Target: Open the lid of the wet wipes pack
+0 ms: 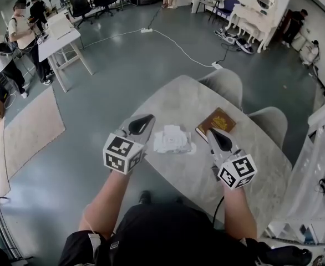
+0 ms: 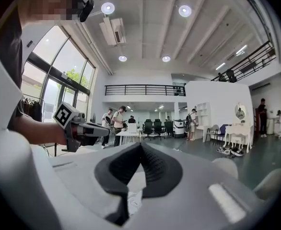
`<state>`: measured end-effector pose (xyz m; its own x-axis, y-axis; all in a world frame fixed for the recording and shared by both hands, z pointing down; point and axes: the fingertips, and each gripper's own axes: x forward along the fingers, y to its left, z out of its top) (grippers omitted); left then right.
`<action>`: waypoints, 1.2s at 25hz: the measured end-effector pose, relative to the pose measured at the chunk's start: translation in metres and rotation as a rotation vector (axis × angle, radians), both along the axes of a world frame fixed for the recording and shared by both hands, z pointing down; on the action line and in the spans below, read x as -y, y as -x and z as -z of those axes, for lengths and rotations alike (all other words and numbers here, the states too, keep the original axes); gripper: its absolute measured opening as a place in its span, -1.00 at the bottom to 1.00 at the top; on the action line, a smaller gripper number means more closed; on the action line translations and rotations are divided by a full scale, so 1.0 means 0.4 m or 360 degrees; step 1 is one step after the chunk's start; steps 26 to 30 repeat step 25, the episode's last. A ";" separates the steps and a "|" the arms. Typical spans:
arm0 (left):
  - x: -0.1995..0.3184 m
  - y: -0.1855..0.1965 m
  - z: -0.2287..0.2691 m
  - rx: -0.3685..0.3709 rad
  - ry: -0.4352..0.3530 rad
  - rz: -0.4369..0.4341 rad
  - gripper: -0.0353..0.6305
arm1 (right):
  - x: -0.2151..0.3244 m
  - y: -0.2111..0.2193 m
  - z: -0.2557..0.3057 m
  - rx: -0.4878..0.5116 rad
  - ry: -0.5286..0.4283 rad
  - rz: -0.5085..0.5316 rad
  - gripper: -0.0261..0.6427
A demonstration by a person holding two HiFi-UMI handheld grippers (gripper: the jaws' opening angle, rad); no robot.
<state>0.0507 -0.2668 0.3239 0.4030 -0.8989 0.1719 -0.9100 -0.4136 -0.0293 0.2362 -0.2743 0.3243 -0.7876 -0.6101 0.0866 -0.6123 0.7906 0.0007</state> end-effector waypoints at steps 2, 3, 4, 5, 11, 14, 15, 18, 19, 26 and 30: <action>-0.010 0.006 0.001 -0.0010 -0.0013 0.0022 -0.84 | -0.006 0.004 0.010 0.0004 -0.0016 -0.0006 -0.92; -0.015 0.010 -0.003 -0.0012 -0.0013 0.0033 -0.84 | -0.009 0.007 0.014 0.0010 -0.0020 -0.0009 -0.92; -0.021 0.012 -0.010 -0.0016 -0.0008 0.0041 -0.84 | -0.011 0.012 0.016 0.0016 -0.0021 -0.0009 -0.92; -0.026 0.013 -0.019 -0.0023 0.0002 0.0047 -0.84 | -0.015 0.018 0.016 0.0020 -0.0019 -0.0006 -0.92; -0.054 0.019 -0.070 -0.0065 0.0068 0.0056 -0.84 | -0.036 0.048 -0.024 0.0017 0.0055 0.0015 -0.92; -0.057 0.025 -0.076 -0.0065 0.0081 0.0054 -0.84 | -0.042 0.057 -0.034 0.0021 0.0081 0.0018 -0.92; -0.058 0.026 -0.079 -0.0069 0.0087 0.0055 -0.84 | -0.044 0.060 -0.038 0.0021 0.0087 0.0021 -0.92; -0.062 0.028 -0.090 -0.0090 0.0113 0.0050 -0.85 | -0.050 0.066 -0.049 0.0022 0.0101 0.0023 -0.92; -0.062 0.029 -0.089 -0.0087 0.0110 0.0048 -0.85 | -0.051 0.068 -0.050 0.0024 0.0105 0.0021 -0.92; -0.058 0.040 -0.085 -0.0102 0.0124 0.0039 -0.85 | -0.051 0.081 -0.051 0.0043 0.0127 0.0018 -0.92; -0.058 0.040 -0.085 -0.0102 0.0124 0.0039 -0.85 | -0.051 0.081 -0.051 0.0043 0.0127 0.0018 -0.92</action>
